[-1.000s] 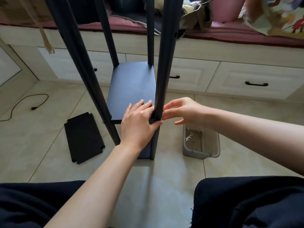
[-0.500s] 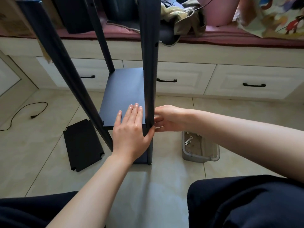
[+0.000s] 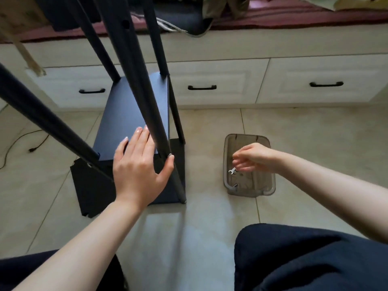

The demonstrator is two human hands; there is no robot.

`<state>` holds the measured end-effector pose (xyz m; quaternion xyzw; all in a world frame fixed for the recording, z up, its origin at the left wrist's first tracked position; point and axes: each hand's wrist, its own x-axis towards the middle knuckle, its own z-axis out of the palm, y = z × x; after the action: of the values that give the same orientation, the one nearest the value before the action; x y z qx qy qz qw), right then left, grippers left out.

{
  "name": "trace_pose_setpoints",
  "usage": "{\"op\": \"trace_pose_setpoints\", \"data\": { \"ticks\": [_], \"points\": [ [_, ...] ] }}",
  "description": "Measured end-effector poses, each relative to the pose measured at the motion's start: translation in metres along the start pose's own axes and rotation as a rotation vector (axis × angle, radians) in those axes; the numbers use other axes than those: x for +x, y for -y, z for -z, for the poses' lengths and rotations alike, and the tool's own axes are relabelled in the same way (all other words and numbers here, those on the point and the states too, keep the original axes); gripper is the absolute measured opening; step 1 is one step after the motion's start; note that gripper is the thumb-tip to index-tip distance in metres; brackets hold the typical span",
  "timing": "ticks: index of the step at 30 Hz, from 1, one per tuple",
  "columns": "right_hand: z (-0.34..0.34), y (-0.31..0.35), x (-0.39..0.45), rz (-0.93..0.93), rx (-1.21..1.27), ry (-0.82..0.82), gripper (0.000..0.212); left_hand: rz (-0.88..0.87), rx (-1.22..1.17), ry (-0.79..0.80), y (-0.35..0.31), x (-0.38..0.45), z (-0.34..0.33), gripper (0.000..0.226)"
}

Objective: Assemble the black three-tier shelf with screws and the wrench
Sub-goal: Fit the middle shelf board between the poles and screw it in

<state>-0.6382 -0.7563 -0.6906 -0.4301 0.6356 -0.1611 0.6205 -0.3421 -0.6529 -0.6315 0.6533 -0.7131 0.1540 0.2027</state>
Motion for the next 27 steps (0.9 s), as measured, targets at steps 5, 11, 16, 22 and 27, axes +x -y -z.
{"op": "trace_pose_setpoints", "data": {
  "ticks": [5, 11, 16, 22, 27],
  "points": [
    [0.011, -0.048, 0.048, -0.037, -0.181, -0.129, 0.023, -0.034, -0.003, -0.109, 0.004, -0.002, -0.010, 0.055],
    [-0.003, -0.079, 0.092, 0.023, -0.664, -0.149, 0.010, -0.050, -0.018, -0.143, 0.003, -0.002, -0.013, 0.052],
    [-0.006, -0.097, 0.123, 0.128, -0.749, -0.240, 0.026, -0.055, -0.015, -0.164, 0.003, -0.003, -0.015, 0.050],
    [-0.003, -0.108, 0.140, 0.177, -0.753, -0.263, 0.021, -0.046, -0.017, -0.156, 0.001, -0.003, -0.014, 0.051],
    [-0.004, -0.111, 0.145, 0.189, -0.762, -0.251, 0.014, -0.048, -0.023, -0.174, -0.001, -0.003, -0.014, 0.049]
  ]
}}
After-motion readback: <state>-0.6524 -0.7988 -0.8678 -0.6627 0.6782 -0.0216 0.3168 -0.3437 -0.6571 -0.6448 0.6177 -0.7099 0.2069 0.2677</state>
